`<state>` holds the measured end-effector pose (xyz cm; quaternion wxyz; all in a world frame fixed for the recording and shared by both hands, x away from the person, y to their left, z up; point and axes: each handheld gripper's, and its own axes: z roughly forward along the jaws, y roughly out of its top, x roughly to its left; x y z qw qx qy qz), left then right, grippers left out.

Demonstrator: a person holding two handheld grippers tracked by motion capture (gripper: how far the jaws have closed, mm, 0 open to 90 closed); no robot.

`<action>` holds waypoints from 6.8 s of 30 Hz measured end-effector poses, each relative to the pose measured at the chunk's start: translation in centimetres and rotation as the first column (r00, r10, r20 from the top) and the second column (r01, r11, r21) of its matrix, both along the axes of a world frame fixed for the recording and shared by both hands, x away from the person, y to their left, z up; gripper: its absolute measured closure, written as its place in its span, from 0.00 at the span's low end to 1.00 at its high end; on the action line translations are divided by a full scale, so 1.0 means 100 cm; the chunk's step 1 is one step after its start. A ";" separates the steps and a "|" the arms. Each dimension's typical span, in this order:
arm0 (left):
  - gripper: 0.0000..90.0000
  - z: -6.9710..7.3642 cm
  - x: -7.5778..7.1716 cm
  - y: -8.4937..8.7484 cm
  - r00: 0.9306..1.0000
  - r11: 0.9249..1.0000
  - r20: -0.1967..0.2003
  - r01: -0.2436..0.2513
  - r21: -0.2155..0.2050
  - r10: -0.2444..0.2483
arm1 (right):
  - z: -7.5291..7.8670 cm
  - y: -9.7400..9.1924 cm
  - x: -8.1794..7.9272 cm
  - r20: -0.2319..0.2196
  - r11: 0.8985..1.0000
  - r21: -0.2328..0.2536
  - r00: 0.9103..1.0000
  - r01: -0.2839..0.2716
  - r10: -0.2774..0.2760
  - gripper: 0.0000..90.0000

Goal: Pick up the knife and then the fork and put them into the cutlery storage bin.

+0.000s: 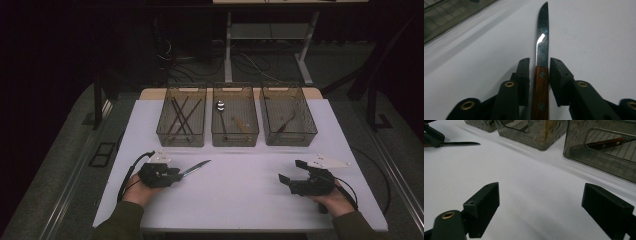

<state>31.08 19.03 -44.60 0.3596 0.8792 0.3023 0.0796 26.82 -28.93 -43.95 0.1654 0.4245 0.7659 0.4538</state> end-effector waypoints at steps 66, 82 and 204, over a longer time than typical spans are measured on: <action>0.86 0.048 -0.028 -0.136 0.979 0.973 0.198 0.085 -0.215 -0.042 | 0.028 0.092 0.042 -0.111 0.874 0.431 0.949 -0.222 0.296 0.83; 0.84 0.045 -0.025 -0.133 0.979 0.968 0.201 0.088 -0.234 -0.041 | 0.034 0.102 0.045 -0.087 0.837 0.492 0.943 -0.239 0.320 1.00; 0.00 0.011 -0.030 -0.024 0.993 0.972 0.115 0.033 -0.231 -0.006 | 0.052 -0.012 0.072 0.037 1.000 0.021 0.999 0.012 -0.013 0.19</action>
